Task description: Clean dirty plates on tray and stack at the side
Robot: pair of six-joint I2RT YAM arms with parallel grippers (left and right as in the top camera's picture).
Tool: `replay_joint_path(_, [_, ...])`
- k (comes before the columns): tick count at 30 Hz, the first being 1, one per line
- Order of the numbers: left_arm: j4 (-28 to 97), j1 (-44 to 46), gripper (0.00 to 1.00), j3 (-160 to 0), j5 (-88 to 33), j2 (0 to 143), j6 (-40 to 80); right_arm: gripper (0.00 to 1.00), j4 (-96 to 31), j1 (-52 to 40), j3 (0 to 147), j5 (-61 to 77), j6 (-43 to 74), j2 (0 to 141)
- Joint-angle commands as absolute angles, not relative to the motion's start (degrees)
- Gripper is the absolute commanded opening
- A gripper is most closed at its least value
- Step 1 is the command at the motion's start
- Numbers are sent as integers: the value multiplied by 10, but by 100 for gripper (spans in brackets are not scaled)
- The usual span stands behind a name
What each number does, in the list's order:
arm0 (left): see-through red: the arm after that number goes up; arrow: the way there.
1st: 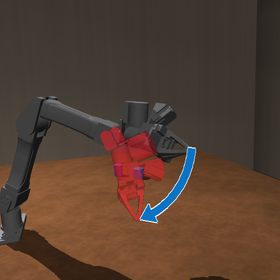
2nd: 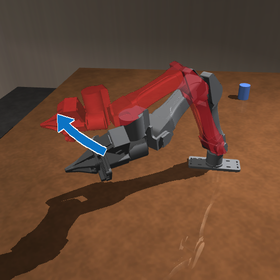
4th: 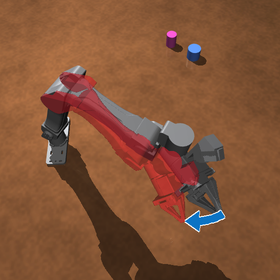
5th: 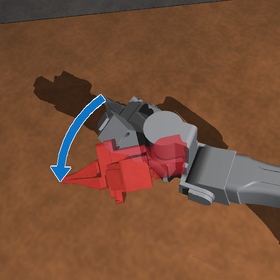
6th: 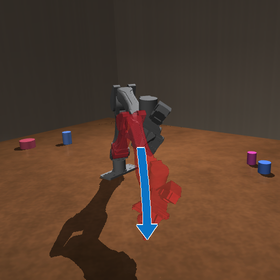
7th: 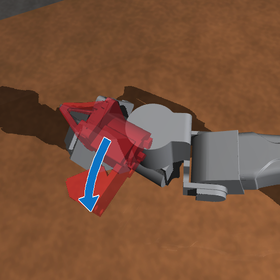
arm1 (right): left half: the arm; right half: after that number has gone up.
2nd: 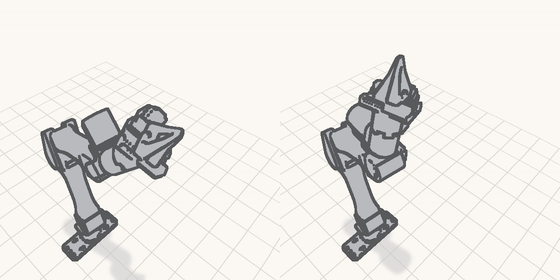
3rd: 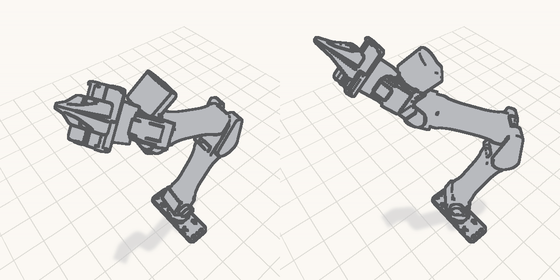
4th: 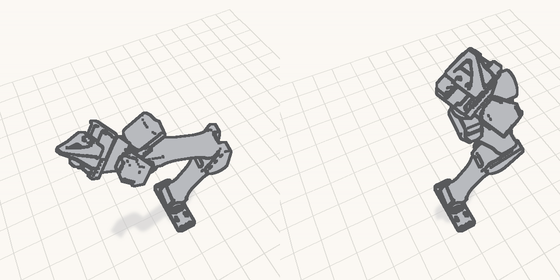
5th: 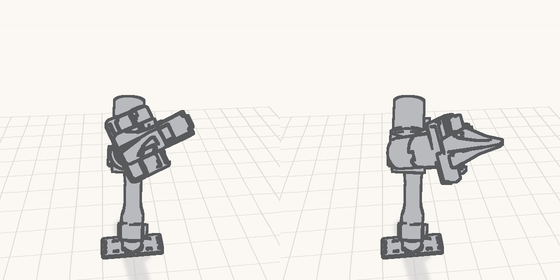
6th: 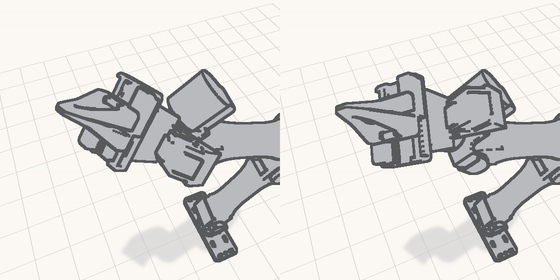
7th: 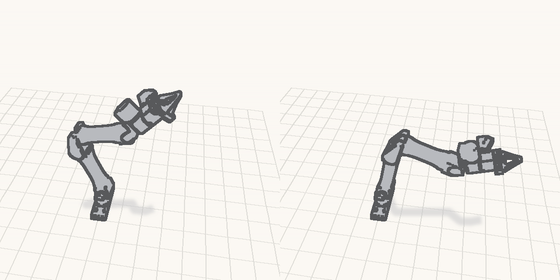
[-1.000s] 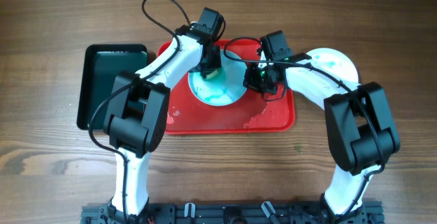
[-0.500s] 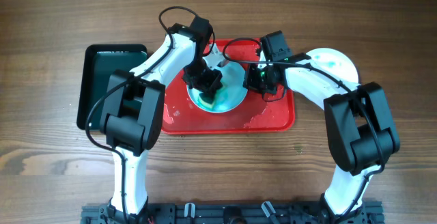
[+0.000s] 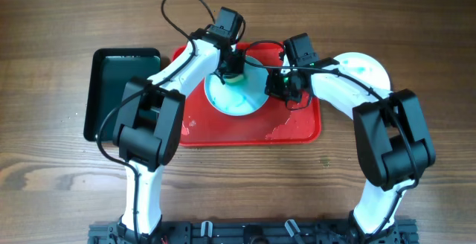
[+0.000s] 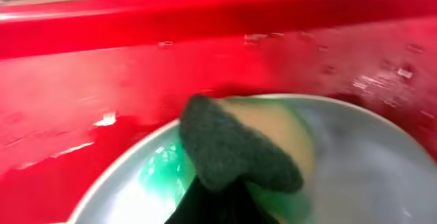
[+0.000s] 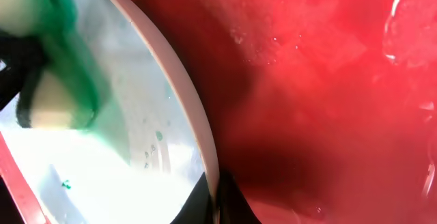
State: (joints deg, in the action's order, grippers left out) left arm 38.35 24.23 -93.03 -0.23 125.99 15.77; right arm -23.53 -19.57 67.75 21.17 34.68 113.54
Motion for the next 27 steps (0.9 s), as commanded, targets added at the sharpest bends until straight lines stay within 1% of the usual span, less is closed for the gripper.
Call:
replay_joint_path(1, [419, 230, 4, -923, 128, 1275, 219, 4, -234, -193, 668, 214, 346, 1149])
replay_joint_path(4, [471, 230, 4, -921, 18, 1275, 214, 4, -231, -193, 668, 214, 345, 1149])
replay_joint_path(7, [485, 226, 4, -921, -205, 1275, 140, 4, -232, -193, 668, 215, 345, 1149])
replay_joint_path(8, [484, 225, 4, -921, -258, 1275, 121, 4, -232, -193, 668, 215, 345, 1149])
replay_joint_path(9, [481, 223, 4, -922, -305, 1275, 105, 4, -232, -193, 668, 215, 345, 1149])
replay_joint_path(11, [456, 218, 4, -922, -342, 1275, 105, 4, -232, -193, 668, 215, 344, 1149])
replay_joint_path(14, [427, 201, 4, -941, -342, 1275, 107, 5, -232, -193, 668, 215, 345, 1149])
replay_joint_path(16, [432, 185, 4, -981, -292, 1270, 108, 4, -232, -193, 668, 214, 345, 1149])
replay_joint_path(19, [463, 145, 4, -1048, -200, 1237, 156, 4, -231, -193, 668, 214, 343, 1149])
replay_joint_path(24, [505, 77, 4, -1062, -194, 1186, 185, 4, -229, -193, 670, 214, 328, 1135])
replay_joint_path(27, [555, 67, 4, -1060, -194, 1188, 184, 4, -240, -194, 672, 169, 309, 1083])
